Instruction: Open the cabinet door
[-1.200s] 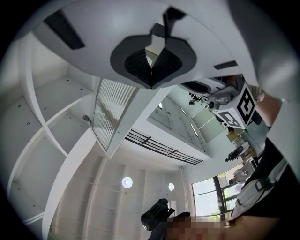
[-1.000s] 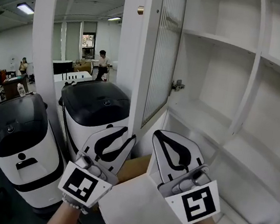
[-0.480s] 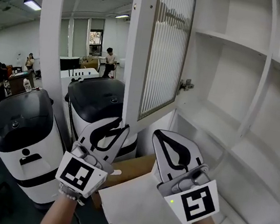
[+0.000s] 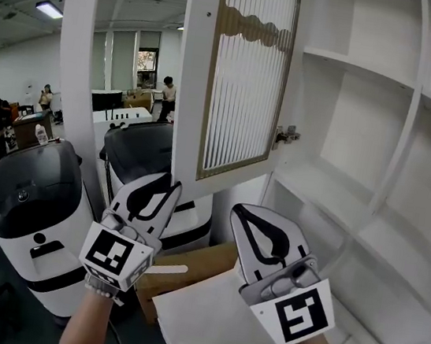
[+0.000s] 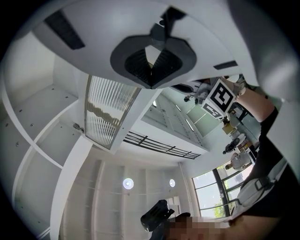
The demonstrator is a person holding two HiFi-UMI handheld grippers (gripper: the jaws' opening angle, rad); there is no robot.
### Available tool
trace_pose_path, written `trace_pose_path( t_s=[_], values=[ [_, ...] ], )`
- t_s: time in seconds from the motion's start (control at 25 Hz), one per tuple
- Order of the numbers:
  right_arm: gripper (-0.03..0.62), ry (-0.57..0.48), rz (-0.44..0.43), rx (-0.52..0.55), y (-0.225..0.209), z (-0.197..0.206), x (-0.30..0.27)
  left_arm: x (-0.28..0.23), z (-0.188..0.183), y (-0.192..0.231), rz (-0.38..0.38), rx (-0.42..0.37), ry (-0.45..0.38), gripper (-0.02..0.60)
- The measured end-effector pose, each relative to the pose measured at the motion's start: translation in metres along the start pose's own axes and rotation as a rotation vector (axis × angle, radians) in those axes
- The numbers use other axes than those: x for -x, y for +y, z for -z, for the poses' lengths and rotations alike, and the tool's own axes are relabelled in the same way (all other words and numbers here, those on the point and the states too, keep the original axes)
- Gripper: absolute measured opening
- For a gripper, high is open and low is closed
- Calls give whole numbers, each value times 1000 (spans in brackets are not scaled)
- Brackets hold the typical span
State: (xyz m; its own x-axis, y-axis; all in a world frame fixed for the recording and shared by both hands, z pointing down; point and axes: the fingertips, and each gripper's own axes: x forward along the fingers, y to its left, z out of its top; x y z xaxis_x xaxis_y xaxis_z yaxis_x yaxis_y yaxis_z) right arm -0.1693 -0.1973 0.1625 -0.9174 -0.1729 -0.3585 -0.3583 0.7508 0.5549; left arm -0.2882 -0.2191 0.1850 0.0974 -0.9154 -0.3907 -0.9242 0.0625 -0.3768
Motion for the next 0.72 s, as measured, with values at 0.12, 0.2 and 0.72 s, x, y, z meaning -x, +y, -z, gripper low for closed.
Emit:
trace_pose_path(
  t_s=[0.12, 0.2, 0.72],
  values=[
    [3, 4, -3, 0, 3, 4, -7, -1, 7, 13, -11, -6, 3, 78],
    [3, 5, -3, -5, 5, 7, -11, -1, 11, 19, -18, -14, 7, 77],
    [3, 7, -2, -16, 2, 17, -17, -13, 28, 42, -65, -15, 25, 48]
  ],
)
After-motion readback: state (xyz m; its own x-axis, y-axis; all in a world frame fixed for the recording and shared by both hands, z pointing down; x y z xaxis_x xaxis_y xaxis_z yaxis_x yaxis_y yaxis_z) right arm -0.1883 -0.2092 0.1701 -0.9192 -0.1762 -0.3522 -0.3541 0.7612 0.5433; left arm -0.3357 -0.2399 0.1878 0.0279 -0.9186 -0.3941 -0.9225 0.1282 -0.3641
